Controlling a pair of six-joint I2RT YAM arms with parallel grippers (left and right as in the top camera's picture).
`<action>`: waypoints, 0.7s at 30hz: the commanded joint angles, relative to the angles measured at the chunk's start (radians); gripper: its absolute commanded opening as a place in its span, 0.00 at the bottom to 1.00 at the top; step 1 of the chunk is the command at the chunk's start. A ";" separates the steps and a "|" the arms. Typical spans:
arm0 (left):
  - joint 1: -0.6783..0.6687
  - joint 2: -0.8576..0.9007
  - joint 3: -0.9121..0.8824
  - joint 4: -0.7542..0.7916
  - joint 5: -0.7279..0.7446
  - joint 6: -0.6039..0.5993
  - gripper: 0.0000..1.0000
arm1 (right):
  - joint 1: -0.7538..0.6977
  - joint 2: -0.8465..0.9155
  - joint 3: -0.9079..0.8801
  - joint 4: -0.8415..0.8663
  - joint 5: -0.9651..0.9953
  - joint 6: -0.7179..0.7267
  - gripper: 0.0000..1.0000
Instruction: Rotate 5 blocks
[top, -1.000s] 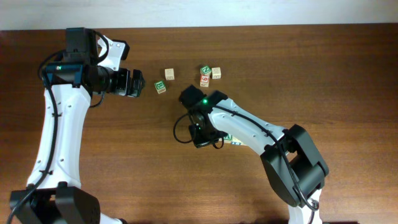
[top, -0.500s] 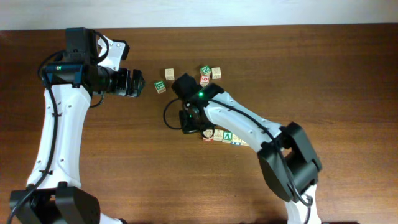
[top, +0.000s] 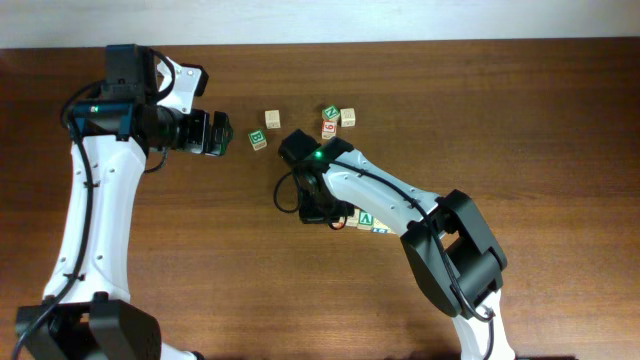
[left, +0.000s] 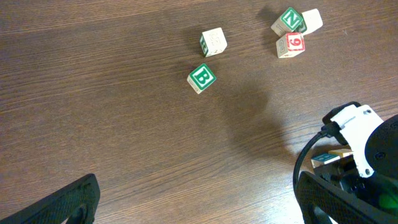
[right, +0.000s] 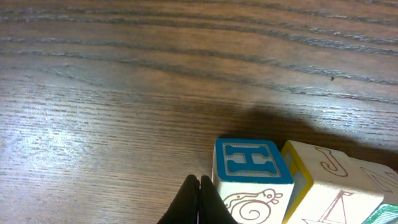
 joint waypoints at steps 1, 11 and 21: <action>0.000 0.005 0.018 0.002 -0.003 -0.001 0.99 | 0.005 0.005 -0.007 -0.003 0.031 0.027 0.04; 0.000 0.005 0.018 0.002 -0.003 -0.001 0.99 | -0.029 0.005 -0.007 -0.023 0.019 0.079 0.04; 0.000 0.005 0.018 0.002 -0.003 -0.001 0.99 | -0.042 -0.005 0.064 -0.060 -0.056 -0.006 0.04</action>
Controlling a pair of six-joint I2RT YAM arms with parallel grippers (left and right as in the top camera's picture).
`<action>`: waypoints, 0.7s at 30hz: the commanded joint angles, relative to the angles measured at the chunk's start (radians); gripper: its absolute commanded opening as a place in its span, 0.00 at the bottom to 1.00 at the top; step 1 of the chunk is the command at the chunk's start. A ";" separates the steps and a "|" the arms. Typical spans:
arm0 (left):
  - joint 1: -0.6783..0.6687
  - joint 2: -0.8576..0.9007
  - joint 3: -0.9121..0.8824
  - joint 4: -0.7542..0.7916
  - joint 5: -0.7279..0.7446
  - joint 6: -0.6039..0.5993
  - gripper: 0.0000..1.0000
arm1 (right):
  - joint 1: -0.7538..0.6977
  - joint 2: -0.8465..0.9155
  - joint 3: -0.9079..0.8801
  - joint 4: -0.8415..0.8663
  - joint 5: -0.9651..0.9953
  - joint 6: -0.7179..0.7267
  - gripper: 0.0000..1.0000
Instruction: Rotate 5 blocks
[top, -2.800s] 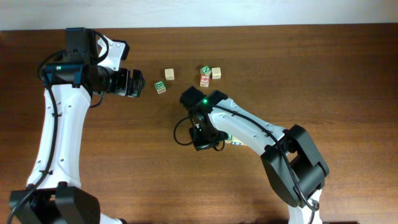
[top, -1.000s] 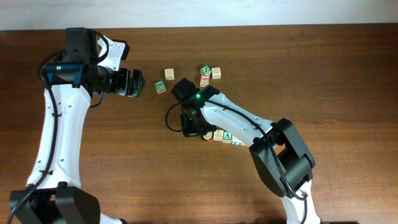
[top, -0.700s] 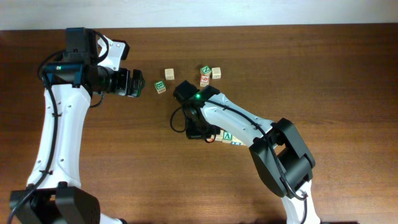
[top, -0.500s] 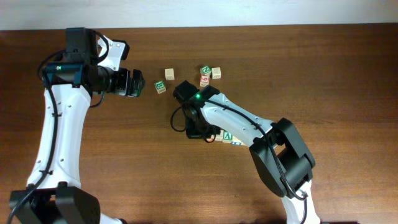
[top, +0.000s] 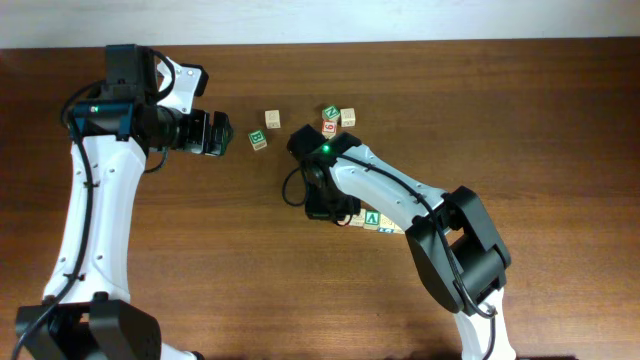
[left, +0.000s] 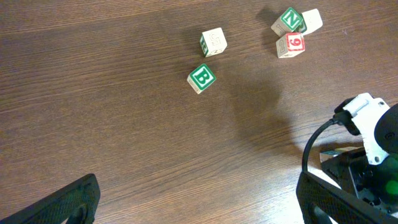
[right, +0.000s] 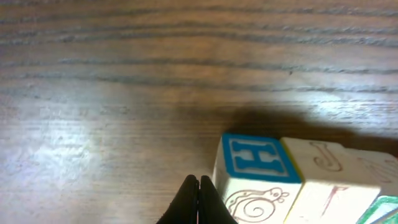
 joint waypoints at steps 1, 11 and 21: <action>0.000 0.005 0.018 0.002 -0.003 -0.001 0.99 | -0.004 -0.015 0.098 -0.047 -0.034 -0.072 0.04; 0.000 0.005 0.018 0.002 -0.003 -0.001 0.99 | -0.135 -0.167 0.443 -0.304 -0.038 -0.135 0.04; 0.000 0.005 0.018 0.002 -0.003 -0.001 0.99 | -0.333 -0.444 0.448 -0.536 -0.034 -0.239 0.04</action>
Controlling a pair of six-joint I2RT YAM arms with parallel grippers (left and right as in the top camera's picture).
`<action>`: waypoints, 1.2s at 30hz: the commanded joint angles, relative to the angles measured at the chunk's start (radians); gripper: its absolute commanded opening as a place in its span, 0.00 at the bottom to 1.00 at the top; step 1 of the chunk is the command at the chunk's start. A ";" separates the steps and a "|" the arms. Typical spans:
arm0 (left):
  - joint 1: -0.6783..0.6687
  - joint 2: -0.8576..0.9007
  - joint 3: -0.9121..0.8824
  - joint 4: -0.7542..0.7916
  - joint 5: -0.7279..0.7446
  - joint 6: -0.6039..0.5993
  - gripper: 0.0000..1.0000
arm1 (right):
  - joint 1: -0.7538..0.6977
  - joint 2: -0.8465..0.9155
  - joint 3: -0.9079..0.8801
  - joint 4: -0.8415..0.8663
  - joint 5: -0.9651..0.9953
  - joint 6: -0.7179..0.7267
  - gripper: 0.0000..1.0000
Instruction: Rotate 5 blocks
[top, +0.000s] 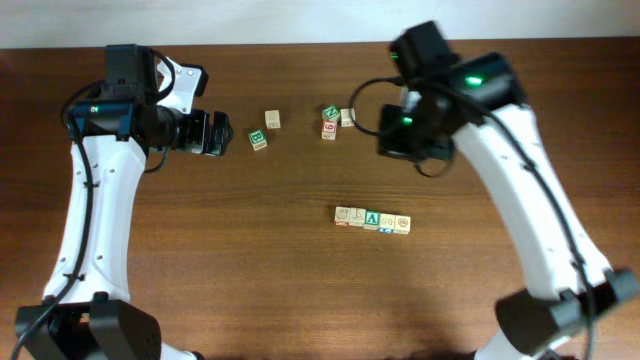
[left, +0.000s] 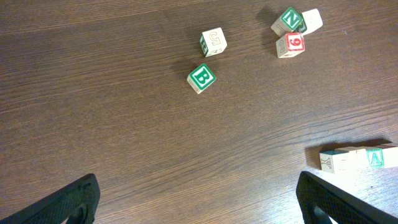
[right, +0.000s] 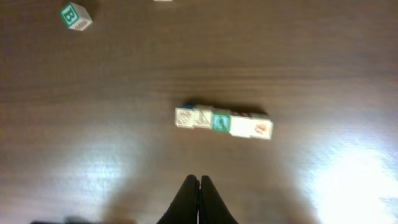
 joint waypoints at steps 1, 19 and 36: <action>0.000 0.005 0.018 0.002 -0.003 -0.001 0.99 | -0.082 -0.107 0.019 -0.077 0.006 -0.064 0.04; 0.000 0.005 0.018 0.002 -0.003 -0.001 0.99 | -0.229 -0.174 -0.711 0.274 0.001 -0.094 0.04; 0.000 0.005 0.018 0.002 -0.003 -0.001 0.99 | -0.227 -0.010 -1.004 0.688 -0.120 -0.094 0.04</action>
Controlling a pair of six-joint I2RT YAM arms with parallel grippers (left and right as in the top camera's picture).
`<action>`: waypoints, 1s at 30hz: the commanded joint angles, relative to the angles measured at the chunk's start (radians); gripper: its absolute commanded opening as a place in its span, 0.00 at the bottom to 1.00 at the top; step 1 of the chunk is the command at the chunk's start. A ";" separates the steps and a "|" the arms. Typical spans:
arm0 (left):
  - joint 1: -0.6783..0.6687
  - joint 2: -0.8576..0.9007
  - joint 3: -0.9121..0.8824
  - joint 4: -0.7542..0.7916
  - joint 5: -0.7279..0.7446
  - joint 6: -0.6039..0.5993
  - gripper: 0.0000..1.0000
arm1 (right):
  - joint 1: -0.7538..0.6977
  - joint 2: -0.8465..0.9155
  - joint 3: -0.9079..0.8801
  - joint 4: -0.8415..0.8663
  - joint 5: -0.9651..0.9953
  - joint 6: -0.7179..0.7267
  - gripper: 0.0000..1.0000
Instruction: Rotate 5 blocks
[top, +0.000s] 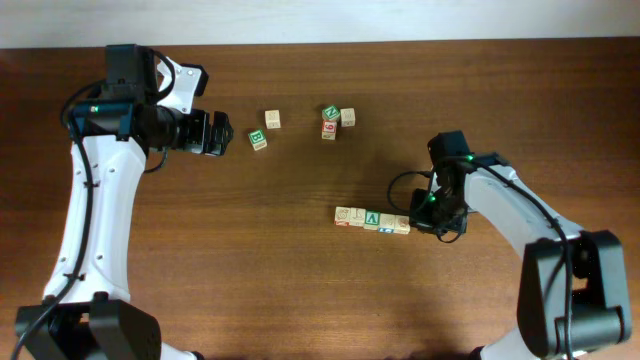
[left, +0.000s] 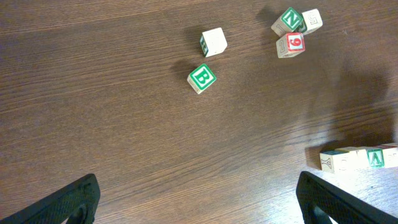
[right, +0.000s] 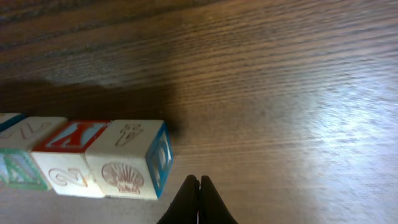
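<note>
A row of several wooden blocks (top: 372, 219) lies on the table's mid-right. Its right end block (right: 127, 168) shows a shell and a blue side face. My right gripper (right: 199, 200) is shut on nothing, low at the table just beside that end block; overhead it sits at the row's right end (top: 420, 218). My left gripper (top: 215, 133) hangs open at the back left, high above bare wood (left: 199, 205), its fingers (left: 62, 202) far apart and holding nothing.
Loose blocks lie at the back: a green B block (top: 258, 139), a pale block (top: 272, 119) behind it, and a tight cluster of green N, red 9 and a pale block (top: 333, 118). The wooden table (top: 200, 280) spreads round them.
My right gripper, then high over the back right of the table, now sits low at the right end of the row, still shut. The left arm and loose blocks have not moved.
My right gripper was shut at the row's left end, beside the blue H block, and stayed there at the following moment with the blocks more in line. Then it was raised far above the table. Now it is down at the row's right end.
</note>
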 joint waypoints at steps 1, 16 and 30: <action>0.000 0.005 0.018 0.002 -0.003 -0.001 0.99 | -0.005 0.037 -0.005 0.019 -0.041 0.010 0.04; 0.000 0.005 0.018 0.002 -0.003 -0.001 0.99 | 0.036 0.043 -0.005 0.153 -0.152 0.011 0.04; 0.000 0.005 0.018 0.002 -0.003 -0.001 0.99 | 0.128 0.087 -0.002 0.261 -0.182 0.090 0.04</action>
